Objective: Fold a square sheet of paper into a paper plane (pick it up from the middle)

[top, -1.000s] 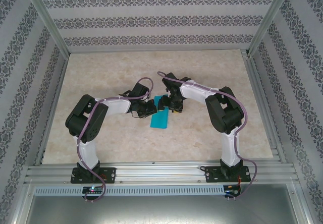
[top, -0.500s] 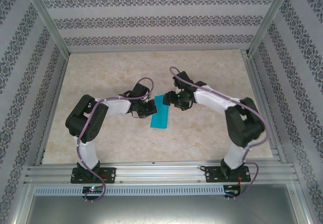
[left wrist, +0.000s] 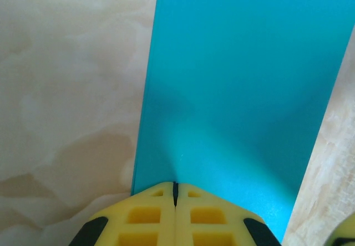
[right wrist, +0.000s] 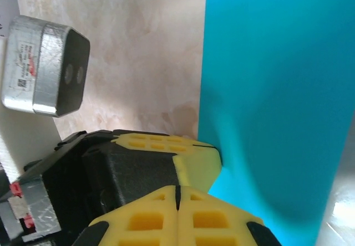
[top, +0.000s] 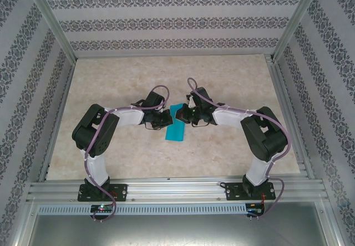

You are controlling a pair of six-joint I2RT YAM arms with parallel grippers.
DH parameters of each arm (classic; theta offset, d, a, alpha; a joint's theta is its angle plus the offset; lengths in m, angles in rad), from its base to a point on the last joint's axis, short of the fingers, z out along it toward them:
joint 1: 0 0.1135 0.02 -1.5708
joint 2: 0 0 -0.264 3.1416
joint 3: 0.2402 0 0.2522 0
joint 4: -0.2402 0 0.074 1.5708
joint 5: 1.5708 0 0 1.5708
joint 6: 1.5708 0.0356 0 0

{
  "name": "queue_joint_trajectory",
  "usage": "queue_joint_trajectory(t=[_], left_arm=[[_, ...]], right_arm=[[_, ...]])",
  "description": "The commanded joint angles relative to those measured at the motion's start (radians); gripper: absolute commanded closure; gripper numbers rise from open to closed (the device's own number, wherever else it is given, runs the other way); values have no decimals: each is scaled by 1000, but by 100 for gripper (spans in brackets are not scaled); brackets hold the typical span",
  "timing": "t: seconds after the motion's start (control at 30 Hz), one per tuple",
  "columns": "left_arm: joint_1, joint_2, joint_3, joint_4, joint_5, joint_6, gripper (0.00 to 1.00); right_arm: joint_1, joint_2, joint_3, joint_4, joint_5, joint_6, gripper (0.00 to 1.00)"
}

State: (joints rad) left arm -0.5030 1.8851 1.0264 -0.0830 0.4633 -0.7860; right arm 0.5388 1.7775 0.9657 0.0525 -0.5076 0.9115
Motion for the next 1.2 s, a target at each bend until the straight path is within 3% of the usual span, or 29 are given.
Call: queue_joint_trajectory(t=[0.0, 0.3, 0.97, 1.17], left_arm=[[-19, 39, -17, -101, -51, 29, 100], [-20, 50, -17, -98, -46, 26, 100], [-19, 60, -12, -114, -45, 34, 100], [-19, 57, -11, -120, -49, 37, 100]], right_arm=[[-12, 2, -24, 36, -5, 0, 98], [-35, 40, -39, 41, -47, -32, 97], [-72, 89, -194, 90, 1, -138, 92], [-71, -7, -186, 120, -47, -118, 91]])
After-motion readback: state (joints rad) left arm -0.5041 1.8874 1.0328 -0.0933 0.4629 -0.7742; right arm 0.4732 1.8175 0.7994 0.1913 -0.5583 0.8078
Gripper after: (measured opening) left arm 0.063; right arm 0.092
